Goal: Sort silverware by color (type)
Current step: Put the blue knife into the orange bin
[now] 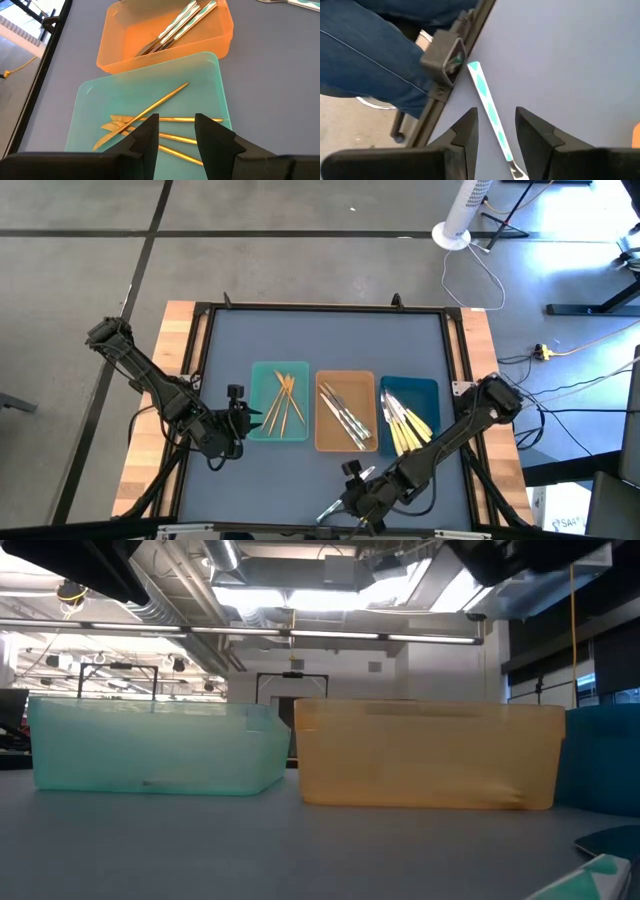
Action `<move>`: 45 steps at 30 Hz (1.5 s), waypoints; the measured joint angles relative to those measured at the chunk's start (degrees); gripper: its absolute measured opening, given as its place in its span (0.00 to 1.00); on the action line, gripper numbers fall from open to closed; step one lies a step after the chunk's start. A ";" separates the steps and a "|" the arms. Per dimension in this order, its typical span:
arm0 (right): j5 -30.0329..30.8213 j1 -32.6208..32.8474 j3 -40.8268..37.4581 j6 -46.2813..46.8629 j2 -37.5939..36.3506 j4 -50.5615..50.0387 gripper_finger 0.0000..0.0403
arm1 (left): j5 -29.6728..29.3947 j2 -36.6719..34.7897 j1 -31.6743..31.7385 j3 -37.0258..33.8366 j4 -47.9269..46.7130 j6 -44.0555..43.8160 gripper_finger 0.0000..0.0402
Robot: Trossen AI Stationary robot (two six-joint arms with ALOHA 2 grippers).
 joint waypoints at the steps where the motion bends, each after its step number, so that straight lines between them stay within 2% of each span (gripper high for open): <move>1: 0.30 0.00 0.00 0.02 0.46 0.14 0.29 | 0.00 0.00 0.00 0.00 0.00 0.05 0.30; 9: -1.67 0.00 0.00 0.18 3.64 0.04 0.29 | 0.02 0.00 0.00 0.00 -0.04 0.24 0.30; 23: 0.76 0.00 0.00 0.17 7.34 -0.43 0.29 | 0.00 0.00 0.00 0.00 -0.04 0.28 0.30; 45: 0.86 0.00 0.00 0.20 7.47 -2.58 0.29 | 0.00 0.00 0.00 0.00 -0.05 0.33 0.30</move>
